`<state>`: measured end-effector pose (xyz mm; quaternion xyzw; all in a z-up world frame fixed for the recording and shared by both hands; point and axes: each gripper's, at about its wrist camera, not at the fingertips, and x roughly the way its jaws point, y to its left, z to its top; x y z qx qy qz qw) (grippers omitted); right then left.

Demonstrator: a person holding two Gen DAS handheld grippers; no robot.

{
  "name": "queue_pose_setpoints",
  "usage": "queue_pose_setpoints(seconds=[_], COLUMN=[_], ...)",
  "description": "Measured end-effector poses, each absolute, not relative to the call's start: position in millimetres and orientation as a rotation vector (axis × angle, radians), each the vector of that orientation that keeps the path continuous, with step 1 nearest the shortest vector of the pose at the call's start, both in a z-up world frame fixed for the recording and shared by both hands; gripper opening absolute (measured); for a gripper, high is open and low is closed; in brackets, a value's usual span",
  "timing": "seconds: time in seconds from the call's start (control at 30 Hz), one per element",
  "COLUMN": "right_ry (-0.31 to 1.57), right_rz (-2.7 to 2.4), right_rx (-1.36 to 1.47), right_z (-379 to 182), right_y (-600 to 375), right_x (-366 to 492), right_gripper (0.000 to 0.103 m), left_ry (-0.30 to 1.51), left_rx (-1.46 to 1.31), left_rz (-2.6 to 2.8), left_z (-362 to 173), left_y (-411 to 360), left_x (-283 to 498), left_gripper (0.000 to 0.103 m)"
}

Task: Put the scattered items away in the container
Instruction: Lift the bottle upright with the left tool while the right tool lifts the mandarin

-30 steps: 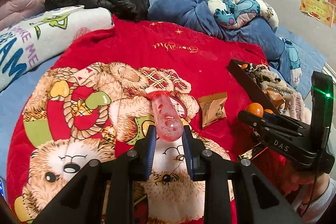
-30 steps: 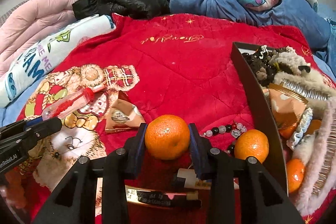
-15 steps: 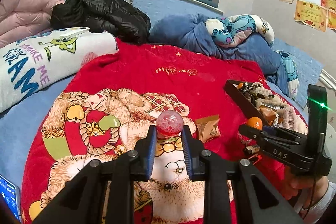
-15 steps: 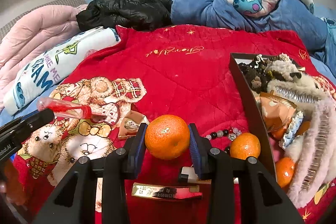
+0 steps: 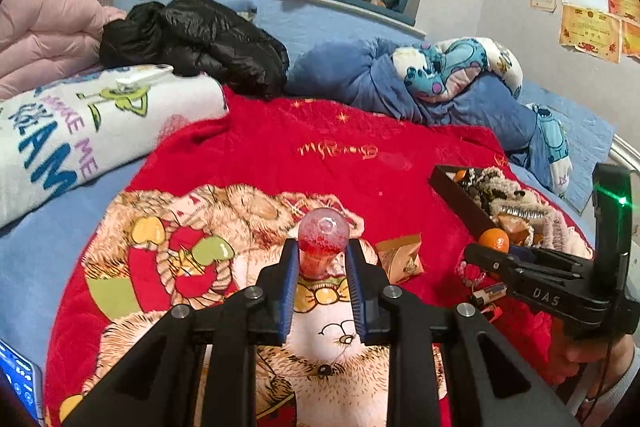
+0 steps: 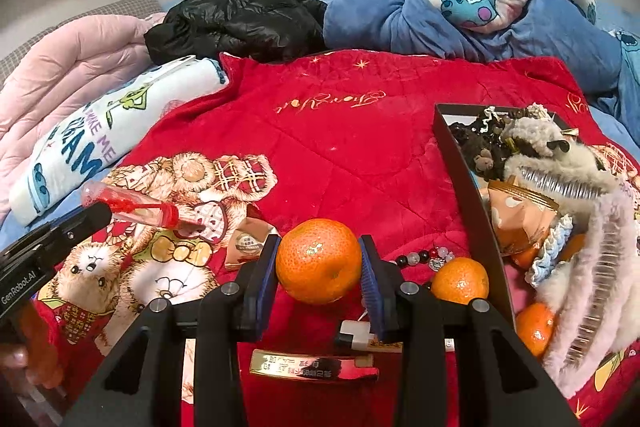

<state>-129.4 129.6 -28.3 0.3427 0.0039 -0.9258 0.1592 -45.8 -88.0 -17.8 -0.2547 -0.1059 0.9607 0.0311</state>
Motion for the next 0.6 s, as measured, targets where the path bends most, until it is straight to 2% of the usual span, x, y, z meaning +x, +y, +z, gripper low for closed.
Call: queue_pose_setpoints(seconds=[0.33,0.6], right_ry=[0.002,-0.002], right_rz=[-2.640,-2.634], right_rx=[0.947,0.939], right_z=[-23,-20], right_y=[128,128], right_x=[-123,-118], right_gripper=[0.036,0.036], left_ry=[-0.301,-0.309], left_rx=[-0.716,-0.797], left_rz=[2.972,2.953], left_z=[5,-5], left_y=[-86,-83], left_x=[-28,-33], left_gripper=[0.022,0.021])
